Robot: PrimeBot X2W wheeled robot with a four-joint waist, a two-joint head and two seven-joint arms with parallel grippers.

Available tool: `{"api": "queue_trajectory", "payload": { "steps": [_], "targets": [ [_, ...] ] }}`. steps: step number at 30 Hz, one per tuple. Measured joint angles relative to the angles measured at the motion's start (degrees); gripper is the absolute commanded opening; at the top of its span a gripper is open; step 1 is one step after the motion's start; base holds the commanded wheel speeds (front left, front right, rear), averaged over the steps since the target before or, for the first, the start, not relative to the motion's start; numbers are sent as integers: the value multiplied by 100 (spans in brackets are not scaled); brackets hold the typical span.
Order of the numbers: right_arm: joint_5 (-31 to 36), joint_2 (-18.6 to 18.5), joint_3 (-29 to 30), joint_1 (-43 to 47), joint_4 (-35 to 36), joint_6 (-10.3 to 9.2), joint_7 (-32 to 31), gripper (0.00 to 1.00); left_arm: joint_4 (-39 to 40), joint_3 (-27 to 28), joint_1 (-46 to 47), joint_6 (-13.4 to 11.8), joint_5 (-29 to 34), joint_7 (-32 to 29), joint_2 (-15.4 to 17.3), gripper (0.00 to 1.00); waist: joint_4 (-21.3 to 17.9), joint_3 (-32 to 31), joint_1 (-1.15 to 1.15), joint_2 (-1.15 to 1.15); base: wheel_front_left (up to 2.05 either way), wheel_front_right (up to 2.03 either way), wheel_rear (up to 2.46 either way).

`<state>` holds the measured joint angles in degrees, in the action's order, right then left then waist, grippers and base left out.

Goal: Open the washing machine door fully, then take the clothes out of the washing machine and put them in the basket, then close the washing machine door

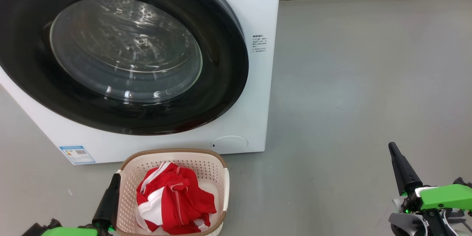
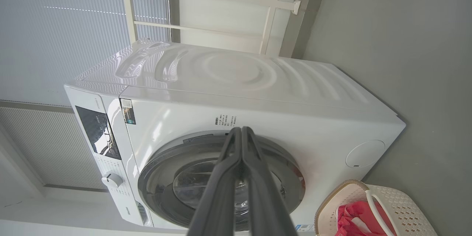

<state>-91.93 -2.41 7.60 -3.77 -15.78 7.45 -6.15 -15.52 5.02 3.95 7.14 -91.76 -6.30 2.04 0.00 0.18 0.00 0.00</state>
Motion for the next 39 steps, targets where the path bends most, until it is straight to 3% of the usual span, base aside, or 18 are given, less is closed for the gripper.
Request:
{"api": "queue_trajectory", "payload": {
  "steps": [39],
  "targets": [
    [-1,0,0,0,1,0,0,0,0,-1,0,0,0,0,0,0,0,0,0,0,0,0,0]
  ]
}}
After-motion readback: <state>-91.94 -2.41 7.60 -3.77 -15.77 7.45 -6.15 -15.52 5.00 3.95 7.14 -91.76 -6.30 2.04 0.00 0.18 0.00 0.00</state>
